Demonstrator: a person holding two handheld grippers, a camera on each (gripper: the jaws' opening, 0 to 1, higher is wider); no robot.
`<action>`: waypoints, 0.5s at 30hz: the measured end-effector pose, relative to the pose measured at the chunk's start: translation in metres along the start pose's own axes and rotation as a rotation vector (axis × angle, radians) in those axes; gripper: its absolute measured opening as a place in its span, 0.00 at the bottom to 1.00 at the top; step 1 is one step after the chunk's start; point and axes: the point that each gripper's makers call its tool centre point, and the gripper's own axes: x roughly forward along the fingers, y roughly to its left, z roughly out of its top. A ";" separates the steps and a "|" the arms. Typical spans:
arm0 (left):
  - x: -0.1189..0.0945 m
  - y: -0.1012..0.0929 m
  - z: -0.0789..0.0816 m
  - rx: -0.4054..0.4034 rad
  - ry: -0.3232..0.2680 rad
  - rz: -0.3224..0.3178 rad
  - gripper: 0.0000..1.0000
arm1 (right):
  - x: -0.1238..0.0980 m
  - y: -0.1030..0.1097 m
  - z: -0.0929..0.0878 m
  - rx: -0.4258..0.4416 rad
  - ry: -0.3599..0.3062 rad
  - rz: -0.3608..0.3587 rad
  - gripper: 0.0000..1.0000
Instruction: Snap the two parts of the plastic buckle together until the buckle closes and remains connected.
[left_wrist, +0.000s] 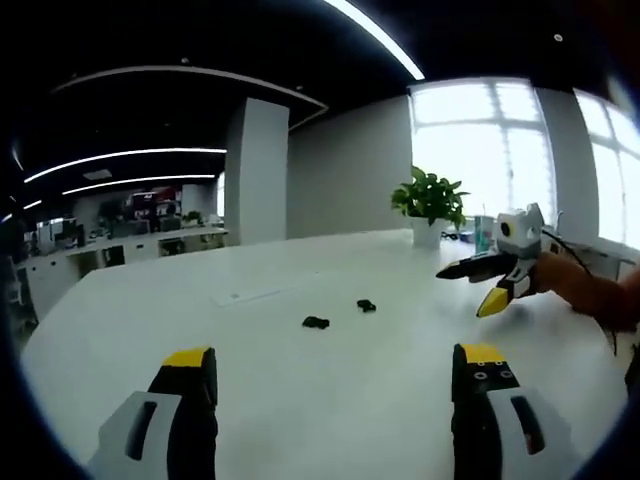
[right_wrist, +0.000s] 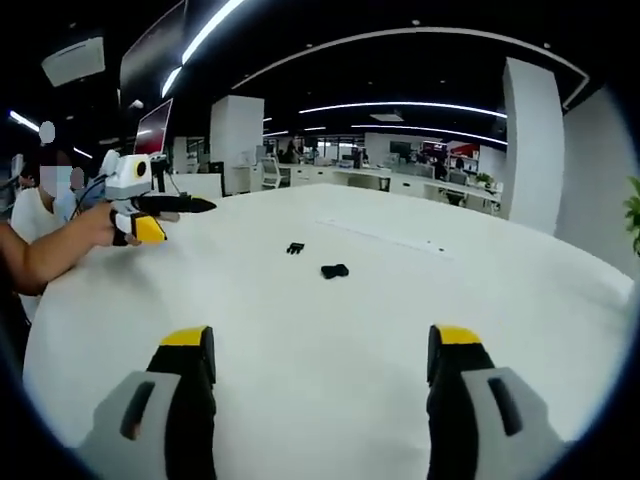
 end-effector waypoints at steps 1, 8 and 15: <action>0.001 0.000 0.001 0.001 -0.001 0.006 1.00 | 0.000 0.000 0.000 0.000 0.001 -0.002 0.90; 0.003 0.014 -0.002 -0.019 0.002 0.068 1.00 | 0.006 0.003 0.013 0.036 -0.049 -0.021 1.00; 0.005 0.011 -0.001 -0.046 -0.012 0.041 1.00 | 0.006 0.000 0.018 0.024 -0.070 -0.033 0.97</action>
